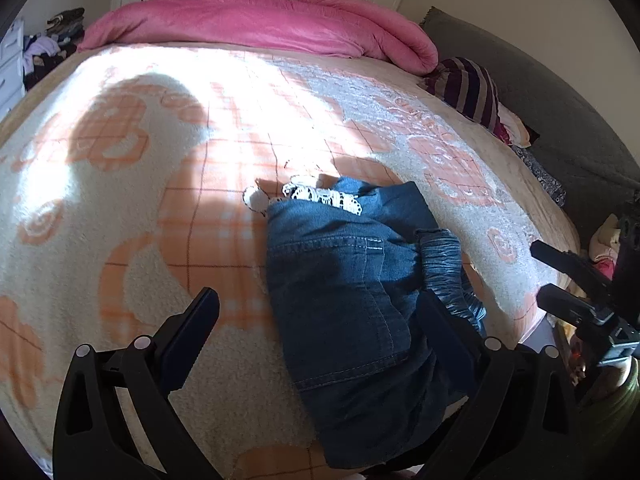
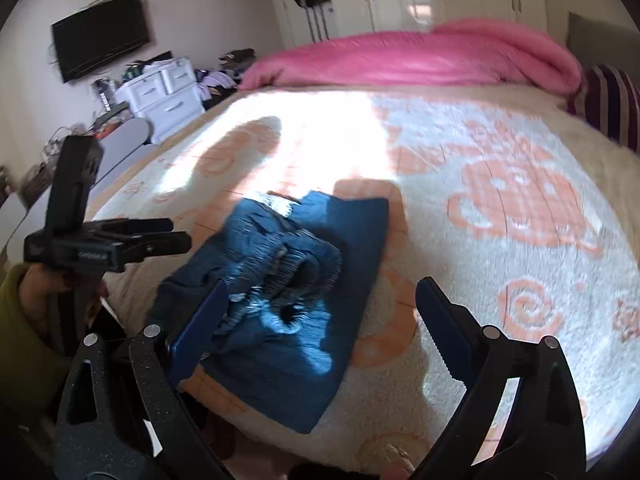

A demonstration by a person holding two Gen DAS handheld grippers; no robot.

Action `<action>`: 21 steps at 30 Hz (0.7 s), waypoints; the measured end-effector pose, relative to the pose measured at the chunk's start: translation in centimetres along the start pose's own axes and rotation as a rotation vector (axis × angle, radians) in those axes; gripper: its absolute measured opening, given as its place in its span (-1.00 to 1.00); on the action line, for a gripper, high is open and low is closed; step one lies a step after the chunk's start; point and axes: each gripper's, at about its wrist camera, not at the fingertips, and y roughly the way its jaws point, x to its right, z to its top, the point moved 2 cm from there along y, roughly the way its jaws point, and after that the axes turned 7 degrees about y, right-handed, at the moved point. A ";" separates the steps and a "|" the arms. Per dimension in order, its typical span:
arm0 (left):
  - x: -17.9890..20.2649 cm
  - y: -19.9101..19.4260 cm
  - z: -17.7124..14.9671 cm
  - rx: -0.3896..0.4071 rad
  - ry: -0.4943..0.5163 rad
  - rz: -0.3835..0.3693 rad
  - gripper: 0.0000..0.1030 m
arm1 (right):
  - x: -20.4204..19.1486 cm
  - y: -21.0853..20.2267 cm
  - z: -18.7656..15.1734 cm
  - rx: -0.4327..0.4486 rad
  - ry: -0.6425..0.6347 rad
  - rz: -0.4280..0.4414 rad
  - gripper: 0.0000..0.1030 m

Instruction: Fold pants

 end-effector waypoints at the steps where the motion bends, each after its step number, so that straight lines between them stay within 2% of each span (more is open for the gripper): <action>1: -0.1 0.3 -0.1 -0.008 -0.007 -0.005 0.91 | 0.3 0.5 0.0 -0.015 0.014 -0.005 0.72; 5: -0.4 1.7 -0.7 -0.034 -0.029 -0.018 0.91 | 1.4 2.9 -0.2 -0.086 0.078 0.008 0.67; 16: -0.3 5.0 -0.9 -0.076 -0.046 -0.043 0.91 | 2.7 8.4 -0.6 -0.242 0.172 0.074 0.15; 21: 0.6 5.8 -0.7 -0.065 -0.019 -0.035 0.87 | 2.4 9.7 -0.6 -0.257 0.164 0.111 0.15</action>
